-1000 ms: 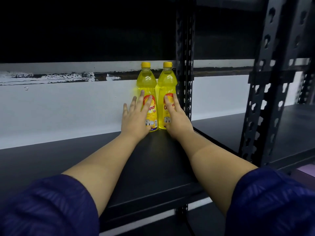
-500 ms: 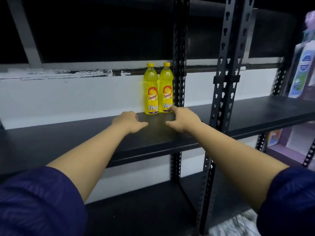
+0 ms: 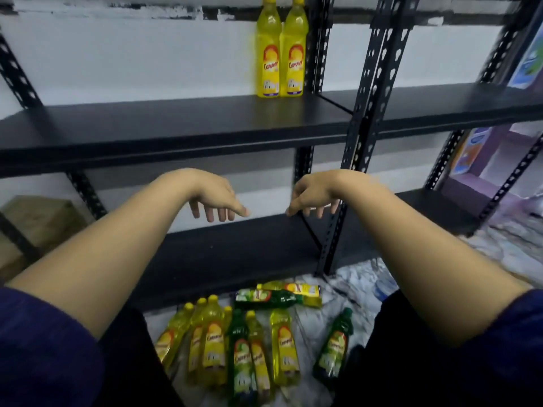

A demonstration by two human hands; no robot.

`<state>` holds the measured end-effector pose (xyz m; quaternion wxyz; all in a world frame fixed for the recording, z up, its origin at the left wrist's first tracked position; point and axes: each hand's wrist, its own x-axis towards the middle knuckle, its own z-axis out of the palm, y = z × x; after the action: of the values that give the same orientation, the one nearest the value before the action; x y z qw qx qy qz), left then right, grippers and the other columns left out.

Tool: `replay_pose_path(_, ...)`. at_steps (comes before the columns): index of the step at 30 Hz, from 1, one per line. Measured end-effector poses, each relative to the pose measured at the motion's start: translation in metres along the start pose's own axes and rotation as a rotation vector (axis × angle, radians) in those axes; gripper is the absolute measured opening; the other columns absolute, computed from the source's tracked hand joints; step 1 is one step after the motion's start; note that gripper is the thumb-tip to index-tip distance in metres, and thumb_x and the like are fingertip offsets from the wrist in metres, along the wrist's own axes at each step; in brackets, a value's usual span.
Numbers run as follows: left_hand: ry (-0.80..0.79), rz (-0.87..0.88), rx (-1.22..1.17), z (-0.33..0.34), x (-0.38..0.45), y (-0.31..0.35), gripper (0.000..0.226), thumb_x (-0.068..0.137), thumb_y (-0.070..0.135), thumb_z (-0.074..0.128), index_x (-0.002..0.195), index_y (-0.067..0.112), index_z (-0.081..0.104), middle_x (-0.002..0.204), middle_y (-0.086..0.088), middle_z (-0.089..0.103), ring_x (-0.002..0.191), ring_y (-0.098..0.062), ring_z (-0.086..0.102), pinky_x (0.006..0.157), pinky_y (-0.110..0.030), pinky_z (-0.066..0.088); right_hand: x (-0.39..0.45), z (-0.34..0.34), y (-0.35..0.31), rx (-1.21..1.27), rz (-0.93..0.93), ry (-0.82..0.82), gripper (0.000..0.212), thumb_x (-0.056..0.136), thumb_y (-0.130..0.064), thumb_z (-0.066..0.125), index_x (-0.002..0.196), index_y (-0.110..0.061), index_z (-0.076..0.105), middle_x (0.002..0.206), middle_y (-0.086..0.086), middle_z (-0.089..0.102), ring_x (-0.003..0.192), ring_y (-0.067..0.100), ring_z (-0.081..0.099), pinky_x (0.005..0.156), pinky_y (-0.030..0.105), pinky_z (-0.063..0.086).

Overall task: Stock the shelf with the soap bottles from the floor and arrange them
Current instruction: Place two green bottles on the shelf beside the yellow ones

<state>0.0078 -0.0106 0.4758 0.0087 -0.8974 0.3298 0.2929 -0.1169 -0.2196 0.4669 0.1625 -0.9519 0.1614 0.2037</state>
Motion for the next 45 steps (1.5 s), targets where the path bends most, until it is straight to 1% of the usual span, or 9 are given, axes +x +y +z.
replay_pose_path(6, -0.339, -0.182, -0.026, 0.142, 0.036, -0.031, 0.047, 0.095, 0.061, 0.059, 0.104, 0.017, 0.071, 0.116, -0.004, 0.073, 0.091, -0.022, 0.069, 0.081, -0.037, 0.055, 0.011, 0.119, 0.002, 0.064, 0.042, -0.228, 0.038, 0.1, -0.046, 0.066, 0.122, -0.015, 0.066, 0.116, 0.005, 0.072, 0.103, 0.029, 0.074, 0.092, 0.053, 0.061)
replay_pose_path(9, -0.424, -0.214, -0.045, 0.199, 0.047, -0.043, 0.049, 0.096, 0.059, 0.059, 0.116, 0.015, 0.069, 0.113, -0.003, 0.071, 0.093, -0.024, 0.068, 0.082, -0.039, 0.057, 0.018, 0.174, 0.006, 0.092, 0.04, -0.296, 0.039, 0.102, -0.044, 0.063, 0.126, -0.013, 0.064, 0.119, 0.007, 0.071, 0.1, 0.028, 0.074, 0.073, 0.037, 0.065)
replay_pose_path(11, -0.412, -0.214, -0.076, 0.233, 0.054, -0.052, 0.052, 0.097, 0.059, 0.058, 0.124, 0.014, 0.067, 0.112, 0.0, 0.071, 0.093, -0.023, 0.07, 0.087, -0.043, 0.057, 0.023, 0.212, 0.013, 0.116, 0.042, -0.29, 0.036, 0.103, -0.042, 0.061, 0.125, -0.013, 0.064, 0.117, 0.006, 0.07, 0.093, 0.022, 0.074, 0.059, 0.027, 0.06)
replay_pose_path(19, -0.21, -0.197, -0.1, 0.32, 0.083, -0.081, 0.045, 0.096, 0.047, 0.066, 0.078, 0.006, 0.066, 0.072, -0.007, 0.053, 0.065, -0.022, 0.049, 0.057, -0.032, 0.036, 0.064, 0.303, 0.032, 0.05, 0.05, -0.27, 0.038, 0.098, -0.048, 0.064, 0.119, -0.017, 0.071, 0.118, 0.011, 0.072, 0.097, 0.027, 0.07, 0.086, 0.038, 0.058)
replay_pose_path(23, -0.341, -0.197, -0.194, 0.337, 0.11, -0.079, 0.053, 0.095, 0.056, 0.062, 0.099, 0.004, 0.07, 0.099, -0.013, 0.074, 0.079, -0.026, 0.069, 0.058, -0.029, 0.045, 0.088, 0.329, 0.036, 0.067, 0.081, -0.418, 0.045, 0.099, -0.05, 0.064, 0.126, -0.013, 0.068, 0.111, 0.01, 0.071, 0.092, 0.028, 0.074, 0.087, 0.04, 0.058)
replay_pose_path(28, -0.412, -0.269, -0.153, 0.365, 0.136, -0.074, 0.061, 0.095, 0.052, 0.064, 0.127, 0.0, 0.064, 0.12, -0.016, 0.067, 0.084, -0.028, 0.063, 0.066, -0.031, 0.046, 0.115, 0.365, 0.046, 0.06, 0.11, -0.539, 0.047, 0.103, -0.047, 0.058, 0.13, -0.01, 0.068, 0.132, 0.011, 0.067, 0.111, 0.033, 0.069, 0.096, 0.044, 0.057)
replay_pose_path(35, -0.127, -0.366, -0.28, 0.382, 0.184, -0.068, 0.033, 0.09, 0.043, 0.066, 0.089, 0.011, 0.06, 0.091, -0.006, 0.063, 0.075, -0.023, 0.059, 0.055, -0.03, 0.037, 0.165, 0.385, 0.055, 0.282, 0.23, -0.404, 0.044, 0.102, -0.041, 0.06, 0.122, -0.003, 0.07, 0.119, 0.019, 0.072, 0.11, 0.035, 0.068, 0.098, 0.045, 0.056)
replay_pose_path(42, 0.085, -0.457, -0.395, 0.401, 0.227, -0.071, 0.09, 0.08, 0.044, 0.082, 0.148, 0.013, 0.032, 0.144, -0.016, 0.038, 0.121, -0.039, 0.055, 0.085, -0.046, 0.054, 0.232, 0.416, 0.056, 1.107, 0.721, -0.175, 0.05, 0.092, -0.037, 0.072, 0.133, -0.014, 0.057, 0.126, 0.018, 0.066, 0.1, 0.033, 0.067, 0.07, 0.043, 0.06)
replay_pose_path(45, 0.063, -0.454, -0.38, 0.409, 0.242, -0.071, 0.093, 0.079, 0.045, 0.083, 0.147, 0.009, 0.03, 0.144, -0.017, 0.038, 0.125, -0.04, 0.05, 0.091, -0.048, 0.05, 0.257, 0.42, 0.061, 1.356, 0.933, 0.033, 0.075, 0.085, -0.046, 0.08, 0.142, -0.015, 0.042, 0.131, 0.014, 0.059, 0.114, 0.035, 0.062, 0.088, 0.052, 0.06)
